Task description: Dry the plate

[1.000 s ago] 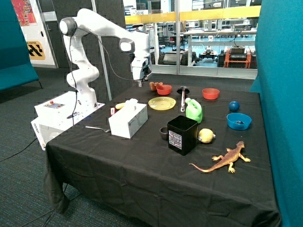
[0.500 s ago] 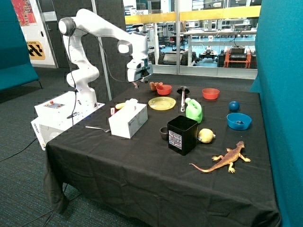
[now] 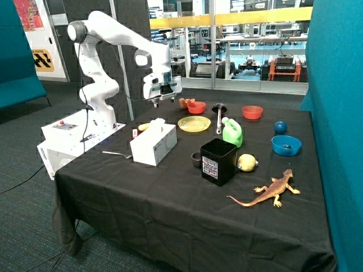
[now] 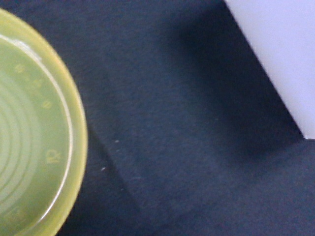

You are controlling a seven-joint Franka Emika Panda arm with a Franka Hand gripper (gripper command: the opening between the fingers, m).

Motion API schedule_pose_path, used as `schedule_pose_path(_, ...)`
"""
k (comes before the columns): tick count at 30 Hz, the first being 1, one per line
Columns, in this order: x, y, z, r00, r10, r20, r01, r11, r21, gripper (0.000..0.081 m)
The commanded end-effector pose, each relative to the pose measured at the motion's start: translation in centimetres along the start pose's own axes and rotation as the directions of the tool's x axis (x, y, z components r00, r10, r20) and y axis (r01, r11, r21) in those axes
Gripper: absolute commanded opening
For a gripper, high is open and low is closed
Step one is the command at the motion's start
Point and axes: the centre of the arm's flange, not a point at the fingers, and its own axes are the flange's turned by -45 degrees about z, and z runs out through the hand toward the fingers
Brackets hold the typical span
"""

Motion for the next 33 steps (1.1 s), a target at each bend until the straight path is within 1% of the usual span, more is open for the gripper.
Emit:
schedule_pose_path(1, 0.3, 2.6, 0.3, 0.996, 0.094, -0.0015, -0.094, 0.996, -0.0006, 0.0718)
schedule_pose_path(6, 0.7, 3.8, 0.8, 0.995, 0.099, -0.0015, -0.099, 0.995, -0.0006, 0.0711)
schedule_pose_path(7, 0.8, 4.0, 1.0, 0.992, 0.122, -0.0015, -0.122, 0.992, -0.0006, 0.0711)
schedule_pose_path(9, 1.1, 4.3, 1.4, 0.995, 0.104, -0.0015, -0.104, 0.995, -0.0006, 0.0707)
schedule_pose_path(17, 1.9, 4.6, 2.6, 0.995, 0.104, -0.0015, -0.104, 0.995, -0.0006, 0.0689)
schedule_pose_path(21, 2.7, 4.5, 3.1, 0.996, 0.085, -0.0015, -0.085, 0.996, -0.0006, 0.0688)
schedule_pose_path(27, 3.9, 3.9, 3.0, 0.998, 0.057, -0.0015, -0.057, 0.998, -0.0007, 0.0663)
schedule_pose_path(29, 4.6, 3.6, 2.8, 0.999, 0.04, -0.0014, -0.04, 0.999, -0.0007, 0.0656)
schedule_pose_path(33, 6.3, 3.4, 2.2, 1.0, 0.031, -0.0014, -0.031, 1.0, -0.0007, 0.0655)
